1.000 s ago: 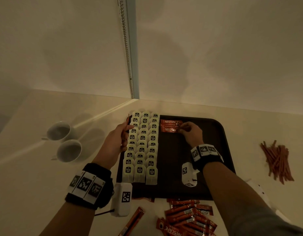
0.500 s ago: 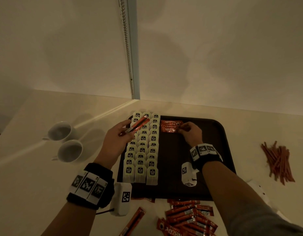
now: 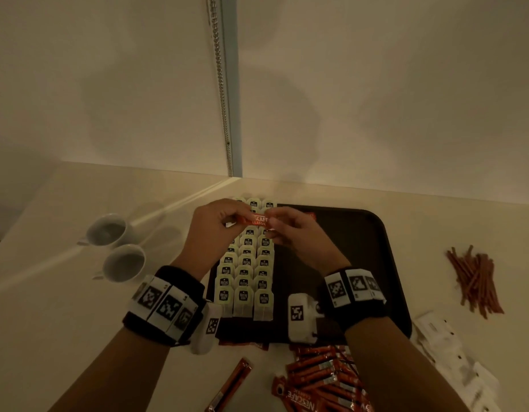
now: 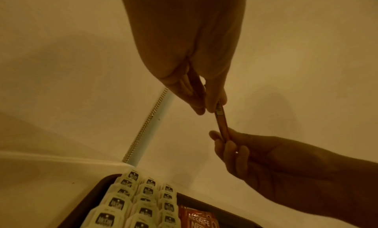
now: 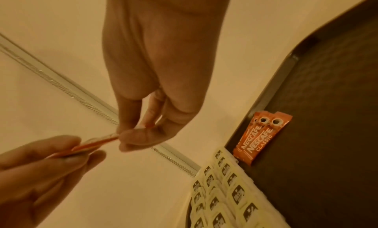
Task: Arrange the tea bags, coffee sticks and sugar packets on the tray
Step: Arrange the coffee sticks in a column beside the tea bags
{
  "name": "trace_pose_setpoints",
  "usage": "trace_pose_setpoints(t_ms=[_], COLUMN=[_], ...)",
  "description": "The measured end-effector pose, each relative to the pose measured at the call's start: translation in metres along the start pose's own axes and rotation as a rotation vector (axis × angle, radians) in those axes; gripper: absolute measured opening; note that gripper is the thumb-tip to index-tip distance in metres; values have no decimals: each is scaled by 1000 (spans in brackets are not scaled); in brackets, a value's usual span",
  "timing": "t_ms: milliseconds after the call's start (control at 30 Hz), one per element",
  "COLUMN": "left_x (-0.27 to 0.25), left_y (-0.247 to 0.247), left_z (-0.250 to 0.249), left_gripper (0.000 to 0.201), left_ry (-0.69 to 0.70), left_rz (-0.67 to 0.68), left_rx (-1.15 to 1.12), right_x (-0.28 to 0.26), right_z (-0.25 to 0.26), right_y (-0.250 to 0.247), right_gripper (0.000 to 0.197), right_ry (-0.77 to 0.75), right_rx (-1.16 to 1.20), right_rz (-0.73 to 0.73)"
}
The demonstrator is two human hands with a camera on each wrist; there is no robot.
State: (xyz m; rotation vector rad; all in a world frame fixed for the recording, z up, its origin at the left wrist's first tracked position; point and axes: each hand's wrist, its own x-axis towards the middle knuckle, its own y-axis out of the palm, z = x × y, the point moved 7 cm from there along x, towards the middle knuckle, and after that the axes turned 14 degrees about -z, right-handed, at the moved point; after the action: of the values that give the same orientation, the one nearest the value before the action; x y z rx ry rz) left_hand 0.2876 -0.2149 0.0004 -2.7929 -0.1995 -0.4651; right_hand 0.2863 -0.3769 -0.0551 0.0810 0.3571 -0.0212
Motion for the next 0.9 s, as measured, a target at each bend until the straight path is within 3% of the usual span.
trace_pose_setpoints(t_ms=[67, 200, 300, 433, 633, 900], left_x=[-3, -14, -17, -18, -20, -20], left_y=[1, 3, -1, 2, 3, 3], left_z=[0, 7, 11, 13, 15, 18], left_gripper=[36, 40, 22, 12, 17, 18], left_ry=[-69, -345, -375, -401, -505, -497], left_rz=[28, 28, -69, -77, -66, -110], left_rx=[-36, -189, -163, -173, -342, -360], right_x=[-6, -15, -20, -24, -25, -24], right_z=[2, 6, 9, 13, 21, 40], right_y=[0, -3, 1, 4, 1, -10], right_gripper=[19, 16, 21, 17, 14, 18], right_ry=[-44, -79, -107, -155, -186, -240], right_rx=[15, 125, 114, 40, 21, -142], right_rz=[-45, -77, -62, -82, -110, -95])
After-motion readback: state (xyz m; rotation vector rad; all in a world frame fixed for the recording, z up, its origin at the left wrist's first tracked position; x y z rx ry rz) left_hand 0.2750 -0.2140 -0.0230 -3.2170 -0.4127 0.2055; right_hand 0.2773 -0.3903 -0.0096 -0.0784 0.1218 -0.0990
